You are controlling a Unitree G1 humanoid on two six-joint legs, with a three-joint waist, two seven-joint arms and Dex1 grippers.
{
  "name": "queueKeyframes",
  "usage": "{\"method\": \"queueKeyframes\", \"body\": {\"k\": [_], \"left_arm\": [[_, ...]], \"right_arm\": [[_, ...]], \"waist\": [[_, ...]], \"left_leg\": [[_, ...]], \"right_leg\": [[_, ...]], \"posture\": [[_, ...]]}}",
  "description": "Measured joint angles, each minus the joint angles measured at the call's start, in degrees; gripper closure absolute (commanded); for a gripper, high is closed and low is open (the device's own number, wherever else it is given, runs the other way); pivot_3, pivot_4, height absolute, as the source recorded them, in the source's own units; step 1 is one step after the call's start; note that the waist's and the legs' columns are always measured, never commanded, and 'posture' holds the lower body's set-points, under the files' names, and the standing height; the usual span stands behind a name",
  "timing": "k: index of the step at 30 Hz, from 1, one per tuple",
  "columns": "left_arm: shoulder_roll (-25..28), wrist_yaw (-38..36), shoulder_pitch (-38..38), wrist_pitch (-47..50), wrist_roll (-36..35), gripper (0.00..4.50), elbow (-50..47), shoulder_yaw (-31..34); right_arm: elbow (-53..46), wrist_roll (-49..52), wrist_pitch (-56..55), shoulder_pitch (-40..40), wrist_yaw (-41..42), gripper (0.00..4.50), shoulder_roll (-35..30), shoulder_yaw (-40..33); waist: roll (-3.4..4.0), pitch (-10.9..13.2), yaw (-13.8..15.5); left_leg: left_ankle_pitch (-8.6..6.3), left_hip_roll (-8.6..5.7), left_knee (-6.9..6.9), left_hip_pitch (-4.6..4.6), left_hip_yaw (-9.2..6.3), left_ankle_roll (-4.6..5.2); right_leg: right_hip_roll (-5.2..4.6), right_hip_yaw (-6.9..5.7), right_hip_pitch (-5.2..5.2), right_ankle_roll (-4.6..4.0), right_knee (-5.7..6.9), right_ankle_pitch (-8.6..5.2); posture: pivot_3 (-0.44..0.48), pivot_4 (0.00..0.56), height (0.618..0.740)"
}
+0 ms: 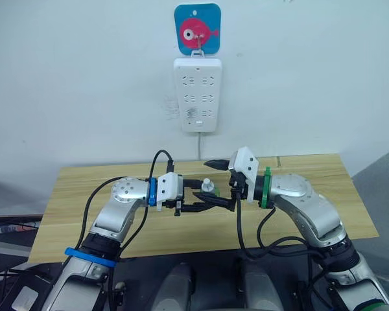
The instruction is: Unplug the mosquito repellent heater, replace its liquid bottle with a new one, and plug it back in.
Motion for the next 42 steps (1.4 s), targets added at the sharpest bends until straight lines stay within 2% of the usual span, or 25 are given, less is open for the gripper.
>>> {"method": "queueKeyframes", "body": {"k": [4, 10, 13, 16, 18, 31, 34, 40, 42], "left_arm": [[0.2, -0.6, 0.0, 0.8, -0.2, 2.30, -0.6, 0.1], [0.3, -0.8, -0.3, 1.1, -0.4, 2.30, -0.7, 0.4], [-0.2, -0.6, -0.6, 0.8, -0.3, 2.30, -0.1, 0.4], [-0.7, -0.4, -1.6, 0.6, -0.3, 2.30, 0.1, 0.4], [-1.0, -0.4, -2.0, 0.1, -0.3, 2.30, 0.2, 0.4], [-1.7, -0.1, -2.0, 0.2, -0.3, 2.30, 0.3, 0.3], [-1.7, 0.1, -1.9, 0.3, -0.3, 2.30, 0.1, 0.3], [-1.6, 0.6, -0.7, 1.3, -0.1, 2.30, -0.9, 0.2], [-1.7, 0.6, -0.1, 1.2, -0.1, 2.30, -0.9, 0.1]], "right_arm": [[-0.9, 0.2, -0.8, 1.0, 0.8, 0.01, -2.7, -1.2], [-6.1, 4.8, 1.8, 4.6, 3.8, 0.01, -10.7, -8.2], [-7.7, 8.3, 3.9, 5.9, 5.6, 0.01, -12.3, -9.3], [-8.9, 12.9, 7.0, 5.9, 6.4, 0.63, -11.7, -9.6], [-9.8, 15.6, 9.5, 5.1, 5.7, 1.28, -10.6, -9.7], [-8.1, 16.2, 12.8, -2.0, 0.2, 1.28, -4.7, -6.3], [-6.8, 14.4, 11.4, -1.8, 0.7, 1.94, -4.8, -4.7], [-5.7, 12.9, 7.8, -1.1, 2.0, 4.07, -5.1, -4.2], [-5.8, 12.8, 7.0, -0.6, 2.6, 4.22, -5.7, -4.2]], "waist": [[0.00, 0.0, 0.0], [-0.01, 0.0, 0.0], [-0.01, 0.0, -0.1], [-0.01, 0.0, -0.3], [-0.01, 0.0, -0.3], [-0.01, 0.0, -0.3], [-0.01, 0.0, -0.4], [0.00, 0.0, -0.4], [-0.01, 0.0, -0.4]], "left_leg": [[0.00, 0.01, -0.01, -0.01, -0.01, 0.00], [0.00, 0.01, -0.01, 0.01, 0.03, 0.01], [0.00, 0.02, -0.01, 0.02, 0.04, 0.01], [0.00, 0.04, -0.01, 0.02, 0.05, 0.01], [0.00, 0.05, -0.01, 0.02, 0.04, 0.01], [0.00, 0.04, -0.01, 0.01, 0.00, 0.01], [0.00, 0.03, -0.01, 0.01, 0.00, 0.01], [0.00, 0.03, -0.01, 0.02, 0.01, 0.01], [0.00, 0.03, -0.01, 0.01, 0.00, 0.01]], "right_leg": [[0.02, -0.01, -0.01, 0.00, 0.01, 0.00], [0.02, 0.00, 0.03, 0.00, -0.01, 0.00], [0.05, -0.02, 0.03, 0.00, -0.01, 0.00], [0.05, 0.00, 0.03, 0.00, 0.00, 0.00], [0.04, 0.01, 0.02, 0.00, 0.00, 0.00], [0.02, -0.02, 0.02, 0.00, -0.01, 0.00], [0.02, -0.01, 0.02, 0.00, -0.01, 0.00], [0.02, -0.01, 0.01, 0.00, 0.00, 0.00], [0.02, -0.01, 0.01, 0.00, -0.01, 0.00]], "posture": [[0.082, 0.195, 0.740], [0.060, 0.199, 0.740], [0.057, 0.201, 0.740], [0.056, 0.203, 0.740], [0.056, 0.204, 0.740], [0.069, 0.211, 0.740], [0.069, 0.211, 0.740], [0.074, 0.214, 0.740], [0.077, 0.214, 0.740]]}}
